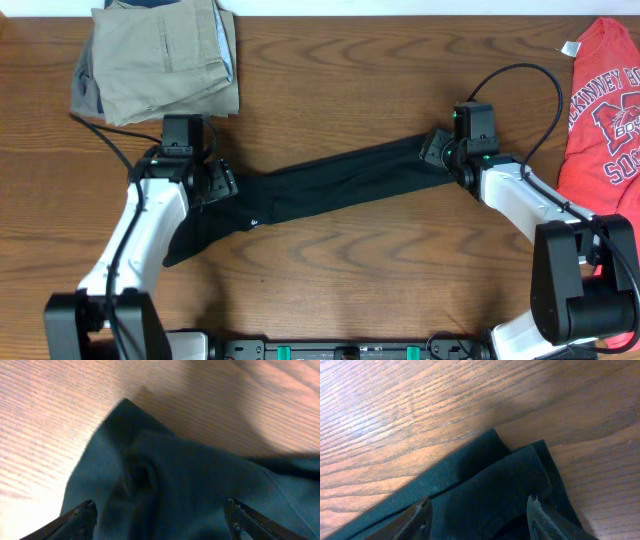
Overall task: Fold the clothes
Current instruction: 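Pull the left end down-left with the left gripper, right holding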
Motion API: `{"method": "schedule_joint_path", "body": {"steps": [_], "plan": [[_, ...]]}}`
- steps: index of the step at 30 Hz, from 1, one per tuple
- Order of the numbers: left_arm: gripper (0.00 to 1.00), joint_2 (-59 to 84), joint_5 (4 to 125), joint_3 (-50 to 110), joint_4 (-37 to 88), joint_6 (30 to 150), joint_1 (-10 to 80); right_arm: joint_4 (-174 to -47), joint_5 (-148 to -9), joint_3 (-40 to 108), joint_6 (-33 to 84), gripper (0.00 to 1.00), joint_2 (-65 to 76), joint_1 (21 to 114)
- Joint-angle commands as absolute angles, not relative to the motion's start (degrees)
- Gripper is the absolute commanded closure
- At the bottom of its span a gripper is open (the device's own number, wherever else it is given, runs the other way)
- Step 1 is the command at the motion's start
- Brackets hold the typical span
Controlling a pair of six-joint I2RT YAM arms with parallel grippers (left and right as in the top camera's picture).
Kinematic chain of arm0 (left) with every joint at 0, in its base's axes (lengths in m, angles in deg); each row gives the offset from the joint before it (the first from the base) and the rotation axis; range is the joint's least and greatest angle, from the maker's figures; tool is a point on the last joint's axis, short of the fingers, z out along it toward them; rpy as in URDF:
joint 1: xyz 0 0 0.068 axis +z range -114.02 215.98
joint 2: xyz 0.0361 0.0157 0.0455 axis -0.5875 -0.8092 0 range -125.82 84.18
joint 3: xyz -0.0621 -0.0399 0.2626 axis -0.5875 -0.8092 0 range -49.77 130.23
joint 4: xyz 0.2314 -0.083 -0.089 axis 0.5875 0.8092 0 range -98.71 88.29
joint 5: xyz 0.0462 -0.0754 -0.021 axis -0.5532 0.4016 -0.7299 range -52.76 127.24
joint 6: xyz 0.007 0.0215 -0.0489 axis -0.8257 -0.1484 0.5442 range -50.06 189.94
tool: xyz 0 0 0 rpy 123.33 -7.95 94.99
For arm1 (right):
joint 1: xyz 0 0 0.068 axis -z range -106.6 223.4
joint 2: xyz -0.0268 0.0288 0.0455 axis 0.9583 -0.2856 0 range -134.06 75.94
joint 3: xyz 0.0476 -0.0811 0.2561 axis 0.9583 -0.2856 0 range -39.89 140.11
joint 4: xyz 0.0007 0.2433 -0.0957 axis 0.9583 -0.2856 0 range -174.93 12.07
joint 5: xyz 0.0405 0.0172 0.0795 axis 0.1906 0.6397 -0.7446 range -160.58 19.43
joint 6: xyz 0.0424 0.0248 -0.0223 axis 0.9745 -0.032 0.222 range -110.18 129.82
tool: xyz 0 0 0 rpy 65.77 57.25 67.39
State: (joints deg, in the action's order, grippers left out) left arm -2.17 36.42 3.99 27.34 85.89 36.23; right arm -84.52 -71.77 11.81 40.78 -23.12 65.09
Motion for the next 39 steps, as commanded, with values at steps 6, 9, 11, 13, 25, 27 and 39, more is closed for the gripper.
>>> {"method": "schedule_joint_path", "body": {"steps": [6,9,11,13,25,27,39], "plan": [[0.22,-4.00,44.36,3.60,25.92,77.63,38.74,-84.34,-70.54,12.82,40.60,0.41,-23.84,64.39],[0.31,-3.74,44.36,3.60,26.51,77.65,38.74,-84.30,-70.54,12.82,40.60,0.41,-23.84,64.39],[0.37,-2.89,44.38,3.62,27.01,77.69,38.74,-84.30,-70.54,12.82,40.58,0.41,-23.84,64.39],[0.38,-1.68,44.38,3.60,27.45,77.69,38.74,-84.30,-70.52,12.82,40.58,0.41,-23.84,64.39],[0.42,1.83,47.13,3.60,29.64,77.65,38.74,-84.12,-70.32,12.82,40.60,0.41,-23.84,64.39],[0.42,1.83,48.25,3.60,29.53,77.65,38.74,-84.12,-70.35,12.82,40.60,0.41,-23.84,64.39],[0.69,-0.46,48.23,3.60,29.61,77.65,38.74,-84.17,-70.35,12.82,40.60,0.41,-23.84,64.39]]}}
